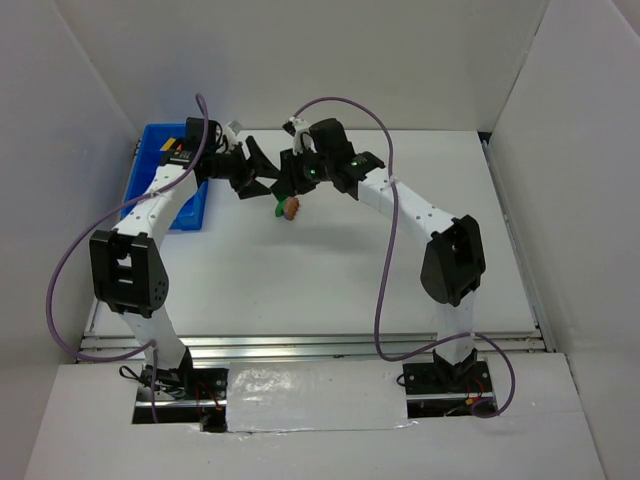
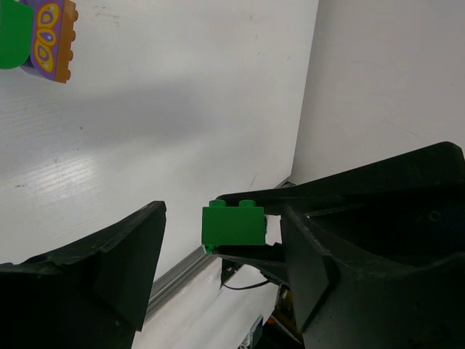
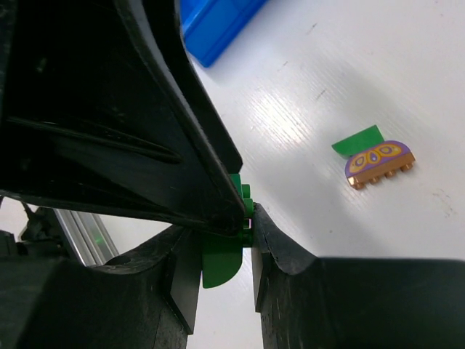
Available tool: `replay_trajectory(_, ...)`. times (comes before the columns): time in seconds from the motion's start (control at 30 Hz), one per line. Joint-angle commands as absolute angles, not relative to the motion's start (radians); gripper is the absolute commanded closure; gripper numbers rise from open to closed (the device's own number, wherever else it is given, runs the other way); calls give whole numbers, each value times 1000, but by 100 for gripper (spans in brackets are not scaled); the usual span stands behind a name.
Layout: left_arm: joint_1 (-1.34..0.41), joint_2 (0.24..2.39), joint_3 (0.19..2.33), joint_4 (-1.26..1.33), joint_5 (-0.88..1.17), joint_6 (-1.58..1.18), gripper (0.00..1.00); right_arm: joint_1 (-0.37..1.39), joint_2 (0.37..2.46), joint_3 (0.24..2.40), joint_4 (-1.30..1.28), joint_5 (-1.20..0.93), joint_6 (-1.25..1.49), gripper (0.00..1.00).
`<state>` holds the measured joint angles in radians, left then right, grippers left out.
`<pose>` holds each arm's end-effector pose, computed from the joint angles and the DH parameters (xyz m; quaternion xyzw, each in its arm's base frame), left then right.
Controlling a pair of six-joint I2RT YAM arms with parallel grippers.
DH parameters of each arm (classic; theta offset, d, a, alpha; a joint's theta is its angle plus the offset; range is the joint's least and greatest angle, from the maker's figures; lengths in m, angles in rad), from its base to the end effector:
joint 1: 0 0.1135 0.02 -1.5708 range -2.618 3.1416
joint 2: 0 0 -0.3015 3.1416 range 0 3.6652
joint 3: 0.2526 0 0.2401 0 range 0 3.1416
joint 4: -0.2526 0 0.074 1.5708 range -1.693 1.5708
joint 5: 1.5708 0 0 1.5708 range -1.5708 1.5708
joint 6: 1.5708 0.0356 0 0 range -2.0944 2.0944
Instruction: Sort the legos into containers by color
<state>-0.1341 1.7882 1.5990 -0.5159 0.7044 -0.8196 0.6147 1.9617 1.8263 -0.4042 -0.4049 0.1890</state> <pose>0.3950 -0.0765 0.3576 -0.1501 0.8511 -0.4589 0.2061 0.3717 0.2796 0.3655 -0.2769 0.8121 0.3499 0.3761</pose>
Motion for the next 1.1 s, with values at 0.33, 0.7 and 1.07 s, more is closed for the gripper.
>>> replay_trajectory(0.33, -172, 1775, 1601, -471, 818, -845, 86, 612, 1916, 1795, -204, -377, 239, 100)
replay_trajectory(0.7, -172, 1781, 1624, -449, 835, -844, 100, 592, 1922, 1763, -150, -494, 272, 0)
replay_trajectory(1.07, -138, 1819, 1756, -629, 614, -707, 100, 578, 1849, 1657, -108, -509, 264, 0)
